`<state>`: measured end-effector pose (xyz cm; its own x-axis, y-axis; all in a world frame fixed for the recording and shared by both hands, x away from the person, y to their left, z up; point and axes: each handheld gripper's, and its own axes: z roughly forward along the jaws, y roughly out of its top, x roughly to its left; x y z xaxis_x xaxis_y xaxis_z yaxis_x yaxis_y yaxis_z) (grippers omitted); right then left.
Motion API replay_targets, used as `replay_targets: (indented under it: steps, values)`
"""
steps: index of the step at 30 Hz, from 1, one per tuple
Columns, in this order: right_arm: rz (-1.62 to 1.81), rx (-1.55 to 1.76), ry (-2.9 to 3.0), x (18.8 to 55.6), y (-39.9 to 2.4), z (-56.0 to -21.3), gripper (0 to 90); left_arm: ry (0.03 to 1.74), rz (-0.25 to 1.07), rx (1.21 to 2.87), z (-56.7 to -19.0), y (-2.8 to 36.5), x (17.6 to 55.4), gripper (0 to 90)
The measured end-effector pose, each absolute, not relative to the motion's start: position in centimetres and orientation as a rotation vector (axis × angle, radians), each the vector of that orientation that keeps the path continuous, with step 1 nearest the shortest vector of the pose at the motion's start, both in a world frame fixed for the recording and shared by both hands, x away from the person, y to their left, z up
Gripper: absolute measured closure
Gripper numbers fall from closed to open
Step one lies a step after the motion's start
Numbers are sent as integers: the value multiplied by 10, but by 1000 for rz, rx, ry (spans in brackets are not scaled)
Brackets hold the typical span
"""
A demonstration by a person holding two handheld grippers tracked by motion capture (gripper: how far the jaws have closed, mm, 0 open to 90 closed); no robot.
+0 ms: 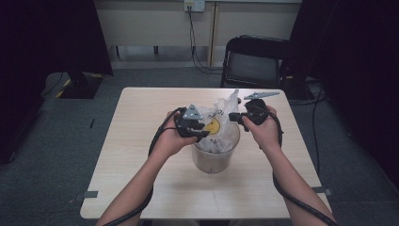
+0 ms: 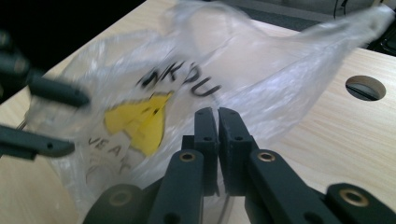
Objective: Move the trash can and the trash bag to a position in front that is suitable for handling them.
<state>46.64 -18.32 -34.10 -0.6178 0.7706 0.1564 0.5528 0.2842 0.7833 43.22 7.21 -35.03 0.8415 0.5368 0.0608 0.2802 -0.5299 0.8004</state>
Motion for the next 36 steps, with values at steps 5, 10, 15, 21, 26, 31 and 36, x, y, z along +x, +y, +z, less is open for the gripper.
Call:
replay_targets:
  steps: [5, 10, 15, 21, 26, 31, 36]
  values:
    - [1197, 1141, 2360, 454, -181, -340, 900, 689, 420, 2039, -340, 89, 430, 384]
    - [1181, 1145, 2362, 449, -184, -342, 865, 777, 435, 1990, -340, 103, 437, 369]
    - [1202, 1188, 2241, 453, -187, -336, 523, 740, 419, 2025, -341, 95, 441, 579]
    - [1205, 1275, 2163, 474, -186, -336, 418, 691, 362, 2174, -350, 71, 443, 847]
    - [1252, 1303, 2203, 484, -182, -342, 552, 688, 261, 2223, -360, 62, 444, 900]
    - [1260, 1289, 2249, 482, -184, -344, 803, 666, 231, 2207, -358, 63, 441, 870]
    - [1232, 1263, 2305, 476, -183, -341, 900, 666, 250, 2180, -350, 68, 438, 832]
